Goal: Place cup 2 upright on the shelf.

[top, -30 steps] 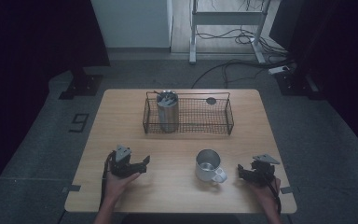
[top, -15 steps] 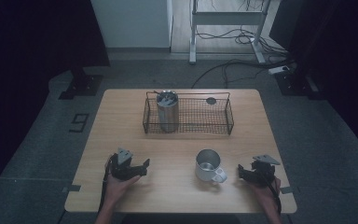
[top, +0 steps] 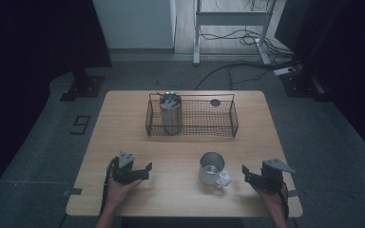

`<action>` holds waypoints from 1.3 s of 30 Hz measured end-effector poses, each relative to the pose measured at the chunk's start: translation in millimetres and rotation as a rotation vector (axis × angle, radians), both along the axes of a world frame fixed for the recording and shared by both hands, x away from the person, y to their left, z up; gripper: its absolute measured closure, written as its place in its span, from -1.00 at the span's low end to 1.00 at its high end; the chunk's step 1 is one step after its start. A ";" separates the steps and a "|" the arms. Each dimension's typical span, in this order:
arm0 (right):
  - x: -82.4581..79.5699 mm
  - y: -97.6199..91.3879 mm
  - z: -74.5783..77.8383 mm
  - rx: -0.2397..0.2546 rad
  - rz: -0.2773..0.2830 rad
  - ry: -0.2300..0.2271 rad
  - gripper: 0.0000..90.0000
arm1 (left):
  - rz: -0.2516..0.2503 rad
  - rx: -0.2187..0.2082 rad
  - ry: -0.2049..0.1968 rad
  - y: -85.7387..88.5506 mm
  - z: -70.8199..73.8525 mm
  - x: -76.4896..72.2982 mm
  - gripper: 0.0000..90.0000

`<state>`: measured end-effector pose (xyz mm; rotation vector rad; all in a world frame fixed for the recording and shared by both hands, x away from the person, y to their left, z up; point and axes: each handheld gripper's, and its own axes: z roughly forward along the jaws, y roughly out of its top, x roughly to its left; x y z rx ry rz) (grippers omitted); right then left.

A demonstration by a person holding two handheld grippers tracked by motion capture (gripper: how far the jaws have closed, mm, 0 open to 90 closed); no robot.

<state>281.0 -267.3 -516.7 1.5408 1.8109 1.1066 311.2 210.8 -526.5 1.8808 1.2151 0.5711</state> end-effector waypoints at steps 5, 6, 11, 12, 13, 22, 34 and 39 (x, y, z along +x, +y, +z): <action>-5.3 7.2 12.8 0.019 0.040 -0.035 -0.67 | -0.005 -0.009 -0.010 2.4 1.0 -2.0 -0.83; -6.4 8.3 15.7 0.027 0.048 -0.042 -0.67 | -0.003 -0.009 -0.010 3.5 1.1 -2.1 -0.83; -12.7 14.8 31.6 0.079 0.098 -0.076 -0.67 | 0.004 -0.009 0.001 7.3 -0.8 -1.3 -0.82; -12.7 14.8 31.6 0.079 0.098 -0.076 -0.67 | 0.003 -0.007 0.004 7.2 -1.3 -1.1 -0.82; -13.9 16.2 33.7 0.082 0.106 -0.078 -0.67 | 0.002 -0.005 0.008 7.0 -1.6 -1.1 -0.82; -20.2 37.1 47.0 0.124 0.207 -0.101 -0.68 | 0.003 -0.001 0.014 5.8 -3.9 -1.6 -0.80; -12.5 63.6 44.9 0.112 0.286 -0.080 -0.71 | 0.017 0.000 0.031 10.0 -5.7 -3.6 -0.79; -8.1 73.0 42.4 0.100 0.306 -0.066 -0.71 | 0.019 -0.001 0.035 10.6 -6.0 -4.8 -0.79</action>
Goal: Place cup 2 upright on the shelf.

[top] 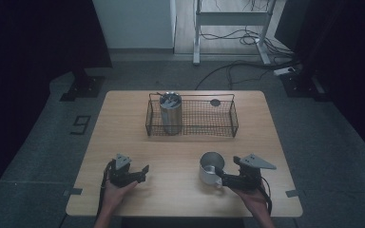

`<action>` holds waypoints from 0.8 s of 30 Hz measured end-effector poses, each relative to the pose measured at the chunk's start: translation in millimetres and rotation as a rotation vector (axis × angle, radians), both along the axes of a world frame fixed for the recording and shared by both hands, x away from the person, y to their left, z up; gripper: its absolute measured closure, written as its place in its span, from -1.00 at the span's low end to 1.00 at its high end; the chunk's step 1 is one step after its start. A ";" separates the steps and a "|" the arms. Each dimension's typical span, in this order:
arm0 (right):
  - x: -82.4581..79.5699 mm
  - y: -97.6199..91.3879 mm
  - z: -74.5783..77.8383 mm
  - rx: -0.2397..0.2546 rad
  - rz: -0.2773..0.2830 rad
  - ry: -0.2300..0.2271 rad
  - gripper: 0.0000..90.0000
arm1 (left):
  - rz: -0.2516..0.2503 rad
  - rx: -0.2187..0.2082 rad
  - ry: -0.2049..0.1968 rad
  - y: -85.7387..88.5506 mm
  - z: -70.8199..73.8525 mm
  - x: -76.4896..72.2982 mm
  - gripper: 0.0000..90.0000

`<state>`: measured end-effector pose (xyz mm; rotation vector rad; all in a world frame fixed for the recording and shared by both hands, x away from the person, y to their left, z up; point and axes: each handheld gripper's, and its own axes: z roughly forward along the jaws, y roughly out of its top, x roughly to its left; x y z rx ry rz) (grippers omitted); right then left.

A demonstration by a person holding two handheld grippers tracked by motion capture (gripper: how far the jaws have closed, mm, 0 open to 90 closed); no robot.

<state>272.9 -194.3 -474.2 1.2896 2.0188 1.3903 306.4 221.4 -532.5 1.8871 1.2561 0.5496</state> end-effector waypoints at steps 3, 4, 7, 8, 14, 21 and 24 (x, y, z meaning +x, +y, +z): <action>2.2 4.5 -0.9 -0.005 0.009 0.001 -0.73 | -0.002 -0.003 0.005 0.1 -0.5 -0.3 -0.79; 3.1 6.3 -1.5 -0.007 0.011 0.002 -0.75 | -0.001 -0.004 0.007 -0.1 -0.7 -0.4 -0.79; 5.5 11.0 -3.3 -0.020 0.018 0.009 -0.79 | -0.006 -0.001 0.014 -1.1 -1.6 -0.3 -0.79; 6.2 12.6 -4.0 -0.025 0.023 0.010 -0.81 | -0.007 0.001 0.018 -1.9 -1.9 -0.4 -0.79; 14.7 20.5 -9.3 -0.045 0.039 0.031 -0.93 | -0.016 0.011 0.029 -5.0 -4.7 -0.7 -0.79; 18.7 34.3 -11.6 -0.075 0.076 0.031 -0.99 | -0.014 0.012 0.045 -5.7 -5.8 -0.5 -0.79; 20.5 38.2 -13.4 -0.096 0.072 0.034 -1.00 | -0.011 0.010 0.045 -5.1 -5.5 -0.7 -0.79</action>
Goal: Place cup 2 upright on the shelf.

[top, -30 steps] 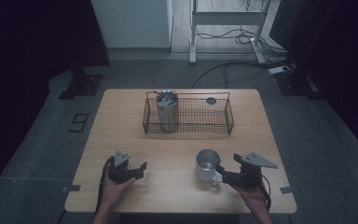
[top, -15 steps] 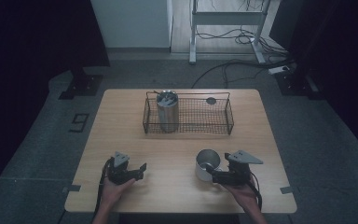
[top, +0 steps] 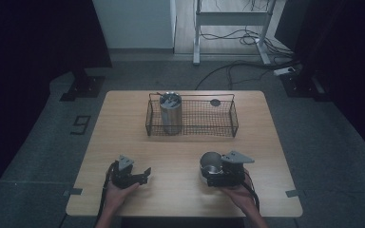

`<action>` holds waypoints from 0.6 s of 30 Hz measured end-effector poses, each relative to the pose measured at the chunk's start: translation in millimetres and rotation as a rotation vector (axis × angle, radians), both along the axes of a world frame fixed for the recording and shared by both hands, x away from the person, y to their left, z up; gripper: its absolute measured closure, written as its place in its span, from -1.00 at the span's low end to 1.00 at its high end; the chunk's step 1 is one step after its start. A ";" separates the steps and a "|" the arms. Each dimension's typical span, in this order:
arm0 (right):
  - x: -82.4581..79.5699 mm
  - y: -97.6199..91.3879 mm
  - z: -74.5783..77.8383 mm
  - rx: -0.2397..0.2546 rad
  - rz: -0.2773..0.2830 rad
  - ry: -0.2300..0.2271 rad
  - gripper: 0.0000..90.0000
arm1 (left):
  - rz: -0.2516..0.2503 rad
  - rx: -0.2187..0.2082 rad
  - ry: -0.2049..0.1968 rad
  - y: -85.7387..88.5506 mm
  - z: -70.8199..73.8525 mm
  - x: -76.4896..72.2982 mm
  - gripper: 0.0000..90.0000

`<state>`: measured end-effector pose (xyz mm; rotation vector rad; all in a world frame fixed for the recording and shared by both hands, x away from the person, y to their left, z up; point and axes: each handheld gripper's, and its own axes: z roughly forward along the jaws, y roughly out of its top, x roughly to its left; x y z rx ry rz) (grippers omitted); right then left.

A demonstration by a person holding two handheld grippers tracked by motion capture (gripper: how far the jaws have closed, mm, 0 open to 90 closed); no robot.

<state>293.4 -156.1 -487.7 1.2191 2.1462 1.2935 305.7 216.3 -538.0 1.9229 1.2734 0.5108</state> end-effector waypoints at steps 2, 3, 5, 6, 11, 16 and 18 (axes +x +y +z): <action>1.6 0.7 -1.4 0.001 -0.001 0.004 -1.00 | -0.001 -0.005 0.000 0.4 -0.1 0.0 -0.78; 2.4 1.1 -2.2 0.002 -0.001 0.008 -1.00 | -0.002 -0.007 0.002 0.2 -0.4 0.0 -0.77; 4.8 2.4 -4.2 -0.009 -0.002 0.007 -1.00 | -0.006 -0.006 0.003 -0.3 -1.1 0.1 -0.77; 6.0 3.0 -5.1 -0.012 -0.003 0.011 -1.00 | -0.007 -0.006 0.004 -0.8 -1.4 0.0 -0.77; 9.1 6.1 -11.5 -0.049 -0.002 0.032 -1.00 | -0.012 -0.003 0.005 -1.8 -1.4 -0.5 -0.77; 10.4 5.3 -15.9 -0.049 0.013 0.034 -0.89 | -0.014 -0.001 0.007 -1.9 -2.1 -0.2 -0.77; 9.8 5.6 -15.5 -0.063 0.016 0.023 -0.88 | -0.016 -0.001 0.009 -2.2 -2.1 -0.4 -0.77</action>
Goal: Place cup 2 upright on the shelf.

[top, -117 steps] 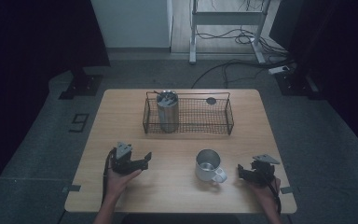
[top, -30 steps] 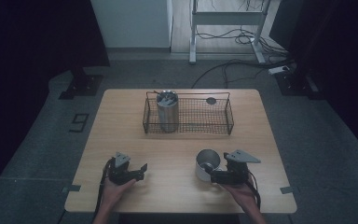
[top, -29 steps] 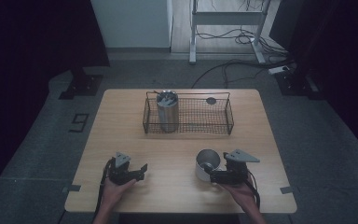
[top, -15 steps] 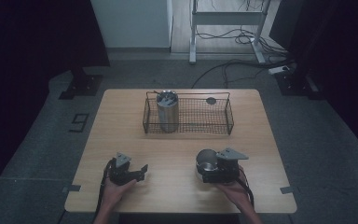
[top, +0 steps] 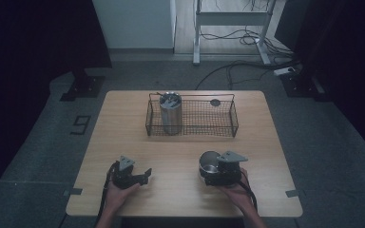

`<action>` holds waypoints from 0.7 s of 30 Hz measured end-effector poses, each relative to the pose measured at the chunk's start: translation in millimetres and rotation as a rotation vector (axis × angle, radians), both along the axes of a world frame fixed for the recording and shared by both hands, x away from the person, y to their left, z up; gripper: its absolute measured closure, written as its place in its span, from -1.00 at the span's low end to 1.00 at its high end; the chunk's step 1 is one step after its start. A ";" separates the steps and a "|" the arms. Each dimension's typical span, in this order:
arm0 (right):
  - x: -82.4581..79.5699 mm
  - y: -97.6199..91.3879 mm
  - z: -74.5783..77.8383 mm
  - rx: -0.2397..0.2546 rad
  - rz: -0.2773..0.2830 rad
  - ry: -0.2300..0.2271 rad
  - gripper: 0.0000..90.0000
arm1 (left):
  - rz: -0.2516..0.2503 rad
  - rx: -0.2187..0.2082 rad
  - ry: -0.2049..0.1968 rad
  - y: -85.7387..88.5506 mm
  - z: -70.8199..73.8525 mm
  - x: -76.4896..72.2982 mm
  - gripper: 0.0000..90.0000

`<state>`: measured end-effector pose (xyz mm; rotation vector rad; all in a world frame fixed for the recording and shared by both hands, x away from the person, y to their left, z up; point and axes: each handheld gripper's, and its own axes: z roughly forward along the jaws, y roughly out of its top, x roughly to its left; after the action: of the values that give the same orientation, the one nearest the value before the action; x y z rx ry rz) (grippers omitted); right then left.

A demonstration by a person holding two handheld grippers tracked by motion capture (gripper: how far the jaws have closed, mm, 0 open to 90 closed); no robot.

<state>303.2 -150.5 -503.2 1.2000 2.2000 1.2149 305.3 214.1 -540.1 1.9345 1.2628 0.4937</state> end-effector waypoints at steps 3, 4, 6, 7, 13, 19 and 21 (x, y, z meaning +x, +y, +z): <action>-0.8 0.1 0.8 -0.014 0.004 -0.009 -0.87 | -0.003 0.001 0.000 -0.6 0.1 -0.4 -0.77; -0.8 0.1 1.1 -0.017 0.005 -0.009 -0.87 | -0.004 0.001 0.000 -0.8 0.1 -0.6 -0.77; -0.9 -0.2 1.7 -0.024 0.009 -0.015 -0.86 | -0.004 -0.001 -0.003 -1.0 0.2 -0.7 -0.77; -0.9 -0.8 2.1 -0.020 0.004 -0.018 -0.86 | -0.004 -0.001 -0.003 -0.9 0.3 -0.7 -0.77; 0.1 -4.0 2.8 -0.004 0.004 -0.019 -0.85 | -0.003 -0.006 0.000 -0.7 0.4 -0.4 -0.75; -1.4 -6.4 6.3 0.013 0.004 -0.033 -0.85 | -0.001 -0.007 -0.004 -0.2 1.7 -1.1 -0.75; -2.1 -7.5 8.6 0.019 0.005 -0.036 -0.85 | -0.003 -0.005 -0.005 -0.6 1.3 -1.1 -0.75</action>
<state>301.1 -158.0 -494.6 1.1719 2.1716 1.2519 304.2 213.6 -538.8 1.9293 1.2568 0.4935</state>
